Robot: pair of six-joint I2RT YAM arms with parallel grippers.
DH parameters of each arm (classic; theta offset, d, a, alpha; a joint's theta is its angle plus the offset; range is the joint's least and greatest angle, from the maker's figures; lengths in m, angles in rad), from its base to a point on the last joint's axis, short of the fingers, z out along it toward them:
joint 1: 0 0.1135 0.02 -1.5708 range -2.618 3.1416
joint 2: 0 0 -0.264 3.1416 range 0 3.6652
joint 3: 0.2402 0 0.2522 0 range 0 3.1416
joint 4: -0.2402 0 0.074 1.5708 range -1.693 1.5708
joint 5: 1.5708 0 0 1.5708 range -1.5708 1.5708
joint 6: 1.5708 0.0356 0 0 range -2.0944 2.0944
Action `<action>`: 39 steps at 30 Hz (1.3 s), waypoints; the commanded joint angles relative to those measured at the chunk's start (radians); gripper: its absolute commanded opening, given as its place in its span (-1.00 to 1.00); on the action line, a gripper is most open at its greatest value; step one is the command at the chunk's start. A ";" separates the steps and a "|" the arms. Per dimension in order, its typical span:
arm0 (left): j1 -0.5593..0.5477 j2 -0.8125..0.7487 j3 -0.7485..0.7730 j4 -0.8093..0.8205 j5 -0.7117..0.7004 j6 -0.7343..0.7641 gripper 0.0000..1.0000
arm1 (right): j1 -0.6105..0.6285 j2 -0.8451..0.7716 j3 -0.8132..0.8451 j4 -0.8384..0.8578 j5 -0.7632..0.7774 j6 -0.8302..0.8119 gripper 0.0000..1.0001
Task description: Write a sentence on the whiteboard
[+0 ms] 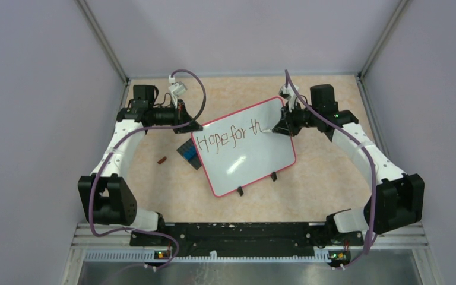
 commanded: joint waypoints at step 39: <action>-0.013 0.004 -0.014 -0.012 -0.081 0.039 -1.00 | -0.077 0.029 0.113 0.051 0.004 -0.013 -1.00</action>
